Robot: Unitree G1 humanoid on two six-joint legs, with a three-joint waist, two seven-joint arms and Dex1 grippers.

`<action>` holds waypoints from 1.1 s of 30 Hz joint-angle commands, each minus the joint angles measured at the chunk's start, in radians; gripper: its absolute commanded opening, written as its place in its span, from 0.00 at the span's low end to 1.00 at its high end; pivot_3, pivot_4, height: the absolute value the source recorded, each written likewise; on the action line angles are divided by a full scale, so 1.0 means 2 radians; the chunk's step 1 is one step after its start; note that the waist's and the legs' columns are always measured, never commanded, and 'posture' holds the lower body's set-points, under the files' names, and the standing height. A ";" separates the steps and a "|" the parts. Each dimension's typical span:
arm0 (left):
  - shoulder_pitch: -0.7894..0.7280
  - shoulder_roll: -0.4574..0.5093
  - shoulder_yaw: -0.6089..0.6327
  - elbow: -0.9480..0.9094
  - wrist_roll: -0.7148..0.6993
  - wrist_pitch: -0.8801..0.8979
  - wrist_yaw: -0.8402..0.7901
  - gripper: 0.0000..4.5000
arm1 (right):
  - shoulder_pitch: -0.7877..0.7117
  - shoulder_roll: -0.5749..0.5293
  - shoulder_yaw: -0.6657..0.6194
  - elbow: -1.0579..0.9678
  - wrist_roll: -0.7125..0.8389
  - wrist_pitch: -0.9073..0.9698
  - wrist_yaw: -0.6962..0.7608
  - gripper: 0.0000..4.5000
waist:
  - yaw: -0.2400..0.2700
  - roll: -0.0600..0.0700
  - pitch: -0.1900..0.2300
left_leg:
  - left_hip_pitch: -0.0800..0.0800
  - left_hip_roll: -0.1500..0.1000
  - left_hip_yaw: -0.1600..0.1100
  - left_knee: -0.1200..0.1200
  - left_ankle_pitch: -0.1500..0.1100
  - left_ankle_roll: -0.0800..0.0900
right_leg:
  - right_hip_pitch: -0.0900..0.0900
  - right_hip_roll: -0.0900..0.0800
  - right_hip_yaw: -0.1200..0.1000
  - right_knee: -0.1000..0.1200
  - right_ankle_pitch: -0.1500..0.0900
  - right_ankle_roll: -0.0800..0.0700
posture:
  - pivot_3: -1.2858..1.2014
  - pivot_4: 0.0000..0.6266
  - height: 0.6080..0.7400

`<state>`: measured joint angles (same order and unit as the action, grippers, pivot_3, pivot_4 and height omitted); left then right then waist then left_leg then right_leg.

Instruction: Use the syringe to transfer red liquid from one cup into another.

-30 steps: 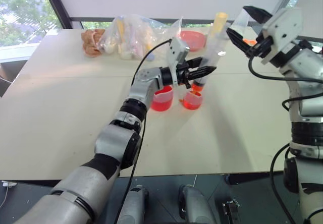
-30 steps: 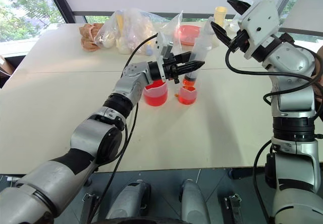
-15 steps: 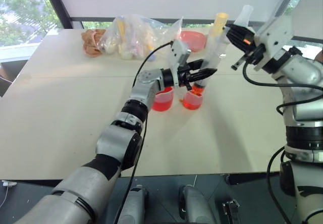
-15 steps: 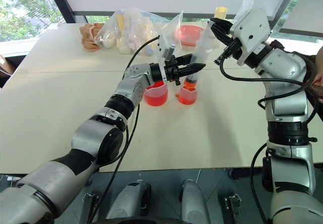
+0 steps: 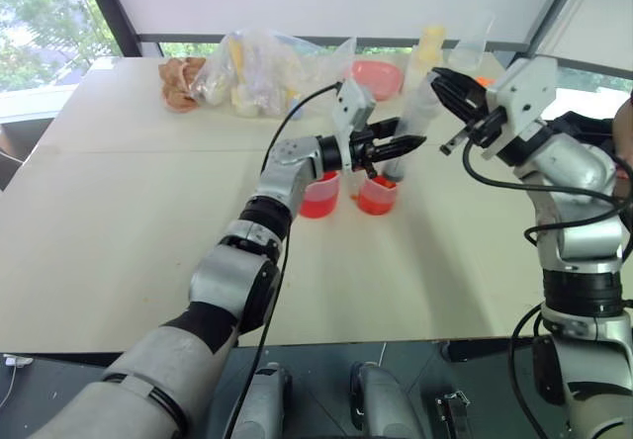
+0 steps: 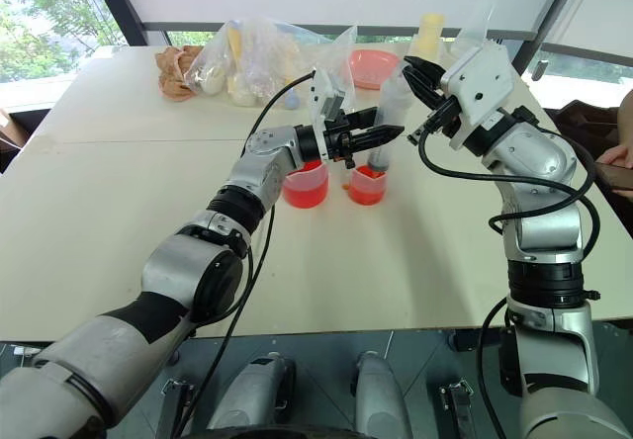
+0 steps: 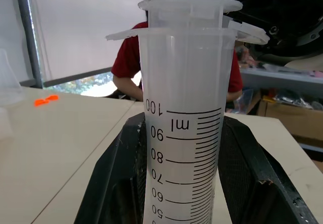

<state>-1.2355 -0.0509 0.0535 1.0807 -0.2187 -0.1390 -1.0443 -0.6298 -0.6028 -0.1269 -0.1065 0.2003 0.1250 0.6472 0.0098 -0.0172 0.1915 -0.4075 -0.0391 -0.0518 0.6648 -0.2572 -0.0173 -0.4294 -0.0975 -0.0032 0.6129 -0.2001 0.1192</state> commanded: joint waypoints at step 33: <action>-0.146 0.267 0.194 -0.094 -0.084 0.686 0.490 0.32 | 0.037 -0.107 0.001 -0.179 0.241 0.211 0.158 0.76 | -0.027 0.001 0.001 | 0.008 0.001 -0.002 -0.003 -0.001 0.002 | 0.004 0.001 0.002 0.003 -0.002 0.002 | 0.52 0.24 1.00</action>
<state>-1.5401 0.4629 0.3902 0.9830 -0.3802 1.1301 -0.1377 -0.5312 -0.8185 -0.1573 -0.4174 0.6477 0.5423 0.9181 -0.0446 -0.0145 0.1935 -0.3926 -0.0372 -0.0563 0.6592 -0.2594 -0.0139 -0.4221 -0.0953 0.0002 0.6190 -0.2034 0.1231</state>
